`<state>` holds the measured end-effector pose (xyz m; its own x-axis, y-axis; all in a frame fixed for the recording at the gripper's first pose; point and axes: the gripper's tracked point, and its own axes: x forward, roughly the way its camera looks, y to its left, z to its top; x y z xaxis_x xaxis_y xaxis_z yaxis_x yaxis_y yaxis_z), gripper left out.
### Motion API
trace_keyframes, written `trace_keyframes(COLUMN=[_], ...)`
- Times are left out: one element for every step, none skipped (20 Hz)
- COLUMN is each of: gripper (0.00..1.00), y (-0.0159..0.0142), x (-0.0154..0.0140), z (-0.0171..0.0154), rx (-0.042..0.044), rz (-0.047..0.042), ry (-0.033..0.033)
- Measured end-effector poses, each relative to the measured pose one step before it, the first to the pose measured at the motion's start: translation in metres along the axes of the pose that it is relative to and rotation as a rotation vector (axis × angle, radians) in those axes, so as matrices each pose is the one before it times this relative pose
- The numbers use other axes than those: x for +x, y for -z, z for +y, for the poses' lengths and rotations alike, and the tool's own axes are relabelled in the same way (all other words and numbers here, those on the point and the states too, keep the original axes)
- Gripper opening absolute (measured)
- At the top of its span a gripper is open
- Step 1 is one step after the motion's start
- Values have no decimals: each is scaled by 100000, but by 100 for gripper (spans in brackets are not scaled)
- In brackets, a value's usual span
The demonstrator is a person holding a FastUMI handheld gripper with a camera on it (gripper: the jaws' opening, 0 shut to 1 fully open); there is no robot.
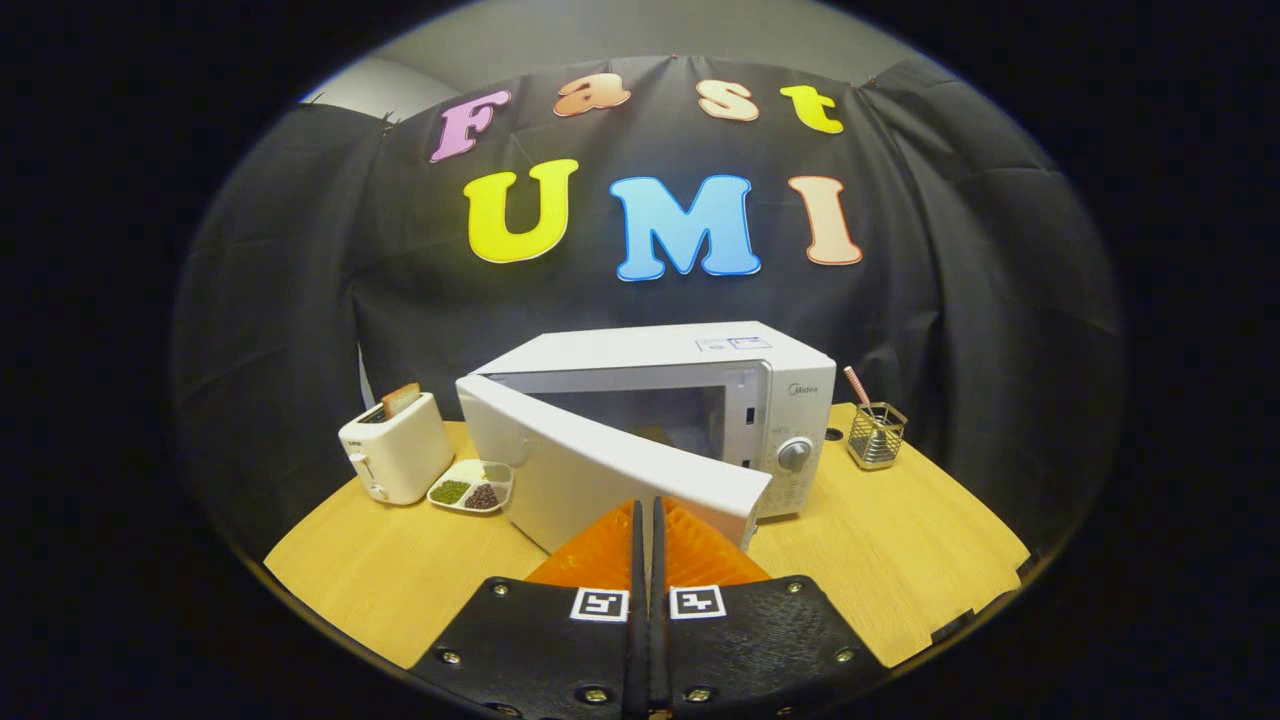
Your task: Open the microwave, put the food inside, and close the microwave door.
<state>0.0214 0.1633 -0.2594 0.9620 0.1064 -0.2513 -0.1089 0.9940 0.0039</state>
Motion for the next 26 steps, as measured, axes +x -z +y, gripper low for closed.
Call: trace_keyframes(gripper=[1,1,1,1,1,1,1,1,1,1,1,1,1,1,1,1,1,1,1,1,1,1,2,2,1,8], y=[-383,-174,-256,-351,-315,-264,-357,-197,-271,-167,-302,-284,-224,-269,-216,-234,-167,-163,-318,-52,-109,74,-223,-138,474,-443], x=[666,628,747,770,778,796,761,758,692,653,838,942,728,906,672,754,724,834,699,736,2,168,362,1061,52,-230], z=[-932,-621,-551,-550,-545,-428,-331,-325,-282,-266,-281,-261,-192,-114,-159,-132,-84,-55,-44,-10,102,-14,-140,-205,118,47], rx=[623,522,667,625,60,-323,103,561,554,-35,-389,-654,-567,-182,104,184,63,131,29,28,1009,-1194,-1431,1840,7411,690], rz=[-334,65,241,328,302,148,29,141,-95,-200,-377,-351,41,-48,177,-58,-176,-161,-586,406,-570,-653,-1037,730,224,1279], ry=[1908,1422,663,821,1174,1029,494,405,284,494,297,492,242,314,241,255,176,214,172,252,441,273,-323,158,-555,-540])
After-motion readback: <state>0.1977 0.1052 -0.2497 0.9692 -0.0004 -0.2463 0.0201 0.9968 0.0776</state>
